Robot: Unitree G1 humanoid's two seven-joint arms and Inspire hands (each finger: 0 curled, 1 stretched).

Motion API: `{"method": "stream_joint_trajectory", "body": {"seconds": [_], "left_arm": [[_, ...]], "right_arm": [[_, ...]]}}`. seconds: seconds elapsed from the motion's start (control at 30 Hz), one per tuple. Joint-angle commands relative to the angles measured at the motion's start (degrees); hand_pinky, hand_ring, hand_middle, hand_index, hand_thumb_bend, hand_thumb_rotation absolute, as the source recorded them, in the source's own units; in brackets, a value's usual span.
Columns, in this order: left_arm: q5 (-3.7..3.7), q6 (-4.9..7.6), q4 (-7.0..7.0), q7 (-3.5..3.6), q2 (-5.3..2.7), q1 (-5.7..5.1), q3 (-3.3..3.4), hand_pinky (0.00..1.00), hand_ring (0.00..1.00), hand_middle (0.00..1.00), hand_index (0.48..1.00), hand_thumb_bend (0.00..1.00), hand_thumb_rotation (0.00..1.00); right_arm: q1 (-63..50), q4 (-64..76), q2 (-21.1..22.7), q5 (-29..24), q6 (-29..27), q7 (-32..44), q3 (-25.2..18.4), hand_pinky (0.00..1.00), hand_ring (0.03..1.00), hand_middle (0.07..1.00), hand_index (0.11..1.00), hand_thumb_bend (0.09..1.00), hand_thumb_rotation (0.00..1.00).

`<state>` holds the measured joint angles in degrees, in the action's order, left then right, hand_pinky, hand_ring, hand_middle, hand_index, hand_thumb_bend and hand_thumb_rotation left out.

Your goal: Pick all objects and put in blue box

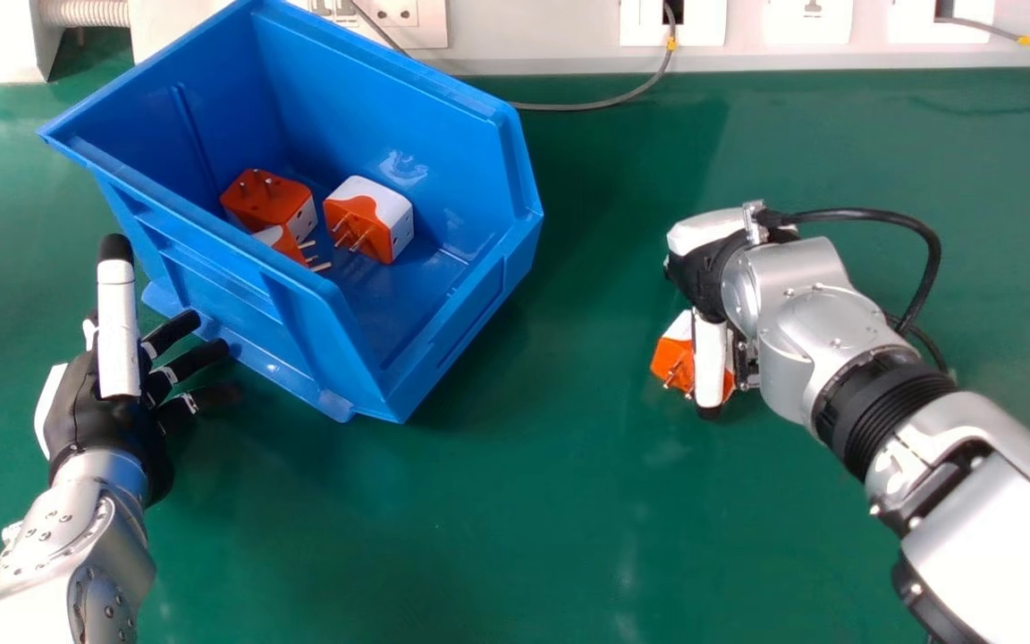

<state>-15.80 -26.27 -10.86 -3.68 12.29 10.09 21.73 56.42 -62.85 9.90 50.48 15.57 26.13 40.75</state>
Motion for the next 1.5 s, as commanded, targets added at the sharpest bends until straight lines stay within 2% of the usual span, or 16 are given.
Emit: {"method": "stream_joint_trajectory", "body": {"seconds": [0.0, 0.23, 0.37, 0.47, 0.53, 0.57, 0.63, 0.73, 0.8, 0.97, 1.0, 1.13, 1.17, 1.27, 1.37, 1.47], "left_arm": [[0.3, -0.73, -0.79, 0.01, -0.27, -0.23, -0.27, 0.63, 0.73, 0.83, 0.879, 0.86, 0.94], [0.3, -0.38, -1.28, 0.2, -0.18, -0.06, -0.31, 0.63, 0.73, 0.83, 0.878, 0.86, 0.94], [0.27, -0.37, -1.38, 0.35, -0.07, -0.03, -0.29, 0.63, 0.72, 0.83, 0.878, 0.86, 0.94], [0.38, -0.19, -1.85, 0.49, 0.05, 0.14, -0.27, 0.63, 0.72, 0.83, 0.878, 0.86, 0.94], [0.4, -0.29, -1.66, 0.52, 0.06, 0.11, -0.28, 0.63, 0.72, 0.83, 0.878, 0.86, 0.94], [0.4, -0.37, -1.55, 0.54, 0.06, 0.13, -0.28, 0.63, 0.72, 0.83, 0.878, 0.86, 0.93], [0.41, -0.25, -1.68, 0.68, 0.06, 0.19, -0.27, 0.63, 0.72, 0.83, 0.878, 0.86, 0.93], [0.51, 0.44, -2.81, 1.11, 0.29, 0.42, -0.21, 0.63, 0.72, 0.83, 0.878, 0.86, 0.93], [0.49, 0.54, -2.8, 1.21, 0.36, 0.35, -0.23, 0.63, 0.72, 0.83, 0.878, 0.86, 0.93], [0.32, 0.42, -2.57, 1.31, 0.52, 0.33, -0.21, 0.64, 0.72, 0.83, 0.878, 0.86, 0.93], [0.29, 0.51, -2.69, 1.4, 0.55, 0.34, -0.19, 0.64, 0.72, 0.83, 0.878, 0.86, 0.93], [0.36, 1.12, -3.89, 1.73, 0.71, 0.72, -0.05, 0.64, 0.73, 0.83, 0.878, 0.86, 0.93], [0.38, 1.2, -4.02, 1.78, 0.72, 0.76, -0.03, 0.64, 0.73, 0.83, 0.879, 0.86, 0.93], [0.46, 1.59, -4.76, 1.76, 0.73, 1.01, 0.06, 0.63, 0.73, 0.83, 0.879, 0.86, 0.93], [0.4, 1.16, -3.98, 1.33, 0.45, 0.89, 0.03, 0.63, 0.73, 0.83, 0.88, 0.86, 0.93], [0.33, 1.01, -3.59, 1.2, 0.3, 0.79, 0.0, 0.63, 0.73, 0.84, 0.881, 0.86, 0.93]], "right_arm": [[-5.4, -1.8, -1.7, -2.0, -2.0, 4.0, 0.7, 0.28, 0.465, 0.61, 0.622, 0.562, 0.0], [-5.3, -0.8, -2.0, -2.8, -0.7, 3.1, -0.4, 0.27, 0.438, 0.577, 0.576, 0.545, 0.0], [-5.1, 0.4, -1.6, -3.1, -0.3, 3.4, -0.9, 0.26, 0.421, 0.553, 0.634, 0.539, 0.0], [-5.2, 4.1, 0.4, -3.6, 0.1, 4.7, -1.9, 0.25, 0.426, 0.54, 0.658, 0.538, 0.0], [-5.9, 6.9, 1.9, -4.1, 0.3, 4.6, -2.8, 0.25, 0.431, 0.53, 0.679, 0.537, 0.0], [-6.3, 8.2, 2.4, -4.3, 0.3, 4.5, -3.2, 0.3, 0.438, 0.572, 0.701, 0.531, 0.0], [-7.0, 10.4, 3.3, -4.7, 0.6, 4.5, -4.0, 0.32, 0.45, 0.595, 0.717, 0.519, 0.0], [-8.3, 14.8, 4.9, -5.7, 1.2, 5.1, -5.3, 0.33, 0.46, 0.622, 0.726, 0.508, 0.0], [-8.8, 16.9, 5.6, -5.8, 1.5, 5.3, -5.8, 0.34, 0.466, 0.636, 0.727, 0.501, 0.0], [-9.2, 20.6, 6.8, -5.3, 3.2, 6.9, -6.2, 0.34, 0.473, 0.641, 0.715, 0.492, 0.0], [-9.3, 21.8, 7.1, -5.4, 3.9, 7.3, -6.5, 0.34, 0.473, 0.612, 0.706, 0.494, 0.0], [-10.4, 27.1, 8.3, -4.6, 6.2, 9.5, -6.5, 0.34, 0.466, 0.601, 0.685, 0.494, 0.0], [-10.7, 27.8, 8.4, -4.5, 6.5, 9.9, -6.5, 0.33, 0.463, 0.597, 0.644, 0.493, 0.0], [-13.1, 33.7, 10.0, -4.8, 7.1, 9.8, -7.7, 0.33, 0.462, 0.593, 0.611, 0.493, 0.0], [-14.2, 35.7, 10.7, -4.6, 6.7, 9.3, -7.8, 0.33, 0.462, 0.591, 0.585, 0.492, 0.0], [-14.6, 38.0, 11.6, -4.6, 7.0, 10.3, -7.9, 0.33, 0.461, 0.586, 0.568, 0.492, 0.0]]}}
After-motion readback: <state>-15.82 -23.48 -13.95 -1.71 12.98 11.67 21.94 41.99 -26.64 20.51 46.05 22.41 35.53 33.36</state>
